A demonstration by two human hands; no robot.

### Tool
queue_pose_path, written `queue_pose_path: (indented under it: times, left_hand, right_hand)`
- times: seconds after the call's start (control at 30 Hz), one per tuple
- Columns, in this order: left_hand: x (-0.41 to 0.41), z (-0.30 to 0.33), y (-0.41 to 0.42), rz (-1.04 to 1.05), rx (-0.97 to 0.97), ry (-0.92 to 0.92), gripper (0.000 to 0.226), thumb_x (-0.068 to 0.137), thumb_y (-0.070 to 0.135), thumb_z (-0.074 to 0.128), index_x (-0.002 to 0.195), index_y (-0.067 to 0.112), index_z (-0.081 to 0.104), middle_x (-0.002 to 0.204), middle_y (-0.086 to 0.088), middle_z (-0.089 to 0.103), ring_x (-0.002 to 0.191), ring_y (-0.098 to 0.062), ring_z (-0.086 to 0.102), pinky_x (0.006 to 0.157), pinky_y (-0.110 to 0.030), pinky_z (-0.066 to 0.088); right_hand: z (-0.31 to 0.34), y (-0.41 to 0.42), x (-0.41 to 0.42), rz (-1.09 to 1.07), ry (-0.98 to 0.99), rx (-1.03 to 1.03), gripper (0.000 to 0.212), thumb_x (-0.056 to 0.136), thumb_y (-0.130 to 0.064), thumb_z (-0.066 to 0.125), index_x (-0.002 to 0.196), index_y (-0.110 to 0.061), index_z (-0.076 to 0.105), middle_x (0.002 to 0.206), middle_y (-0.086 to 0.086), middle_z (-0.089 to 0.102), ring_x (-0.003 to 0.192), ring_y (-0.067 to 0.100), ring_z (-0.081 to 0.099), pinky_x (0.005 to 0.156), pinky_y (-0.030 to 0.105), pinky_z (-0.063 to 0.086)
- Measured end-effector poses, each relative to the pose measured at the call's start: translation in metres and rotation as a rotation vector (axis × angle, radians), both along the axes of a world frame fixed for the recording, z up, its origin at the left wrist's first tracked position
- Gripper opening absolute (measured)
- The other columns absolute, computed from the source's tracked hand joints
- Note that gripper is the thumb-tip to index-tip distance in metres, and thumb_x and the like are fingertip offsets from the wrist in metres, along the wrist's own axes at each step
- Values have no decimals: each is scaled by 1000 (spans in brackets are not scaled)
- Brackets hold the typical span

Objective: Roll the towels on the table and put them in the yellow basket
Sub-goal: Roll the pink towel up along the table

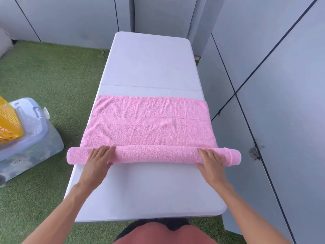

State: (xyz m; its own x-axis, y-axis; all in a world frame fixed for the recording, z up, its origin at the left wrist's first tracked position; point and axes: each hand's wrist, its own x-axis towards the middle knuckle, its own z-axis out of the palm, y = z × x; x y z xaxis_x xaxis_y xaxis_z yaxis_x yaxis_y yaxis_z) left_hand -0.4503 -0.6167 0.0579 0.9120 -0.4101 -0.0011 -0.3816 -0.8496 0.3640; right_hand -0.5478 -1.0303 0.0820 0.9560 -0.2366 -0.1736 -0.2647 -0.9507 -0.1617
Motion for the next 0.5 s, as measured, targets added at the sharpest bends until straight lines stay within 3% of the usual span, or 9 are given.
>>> queue_pose_path:
  times: [0.07, 0.13, 0.23, 0.3, 0.33, 0.4, 0.5]
  left_hand:
    - [6, 7, -4, 18, 7, -9, 53, 71, -2, 77, 120, 6, 61, 110, -9, 64, 105, -36, 58, 95, -50, 41]
    - [9, 20, -3, 13, 66, 72, 44, 79, 1, 71, 121, 9, 62, 110, -7, 65, 106, -34, 58, 95, -43, 41]
    - [22, 32, 8, -61, 224, 407, 48, 89, 16, 64, 135, 20, 52, 132, -1, 57, 123, -23, 50, 103, -32, 35]
    - [33, 34, 15, -99, 219, 567, 51, 90, 18, 63, 139, 22, 48, 141, 2, 50, 131, -19, 43, 109, -29, 30]
    - [37, 33, 16, -86, 151, 561, 49, 90, 15, 62, 137, 24, 50, 140, 1, 51, 131, -19, 45, 109, -30, 31]
    - [38, 30, 14, 3, -43, 356, 44, 90, 4, 57, 127, 27, 59, 129, 0, 59, 120, -23, 54, 101, -36, 40]
    - [26, 24, 6, 72, -134, 16, 30, 90, 10, 63, 119, 16, 66, 119, -8, 65, 112, -33, 59, 95, -46, 47]
  right_hand:
    - [8, 0, 9, -12, 24, -9, 50, 91, -30, 60, 137, -24, 43, 129, -6, 49, 131, 18, 35, 108, 53, 24]
    - [15, -4, 9, 27, 129, -23, 45, 94, -33, 55, 136, -25, 43, 128, -6, 50, 129, 18, 37, 104, 48, 30]
    - [25, -15, 8, 67, 368, 57, 42, 90, -39, 57, 130, -29, 48, 124, -7, 54, 122, 20, 47, 94, 43, 42]
    - [25, -25, 10, 22, 491, 207, 42, 84, -42, 61, 124, -34, 53, 117, -13, 56, 117, 18, 53, 95, 43, 44]
    - [23, -29, 12, -13, 489, 284, 46, 81, -43, 63, 125, -35, 53, 120, -14, 55, 119, 17, 52, 98, 45, 43]
    - [16, -31, 15, -74, 331, 353, 50, 80, -44, 61, 129, -36, 51, 130, -9, 53, 125, 18, 48, 104, 45, 39]
    - [9, -17, 9, -61, -25, 239, 51, 84, -51, 41, 128, -29, 53, 128, -2, 55, 126, 24, 46, 107, 46, 33]
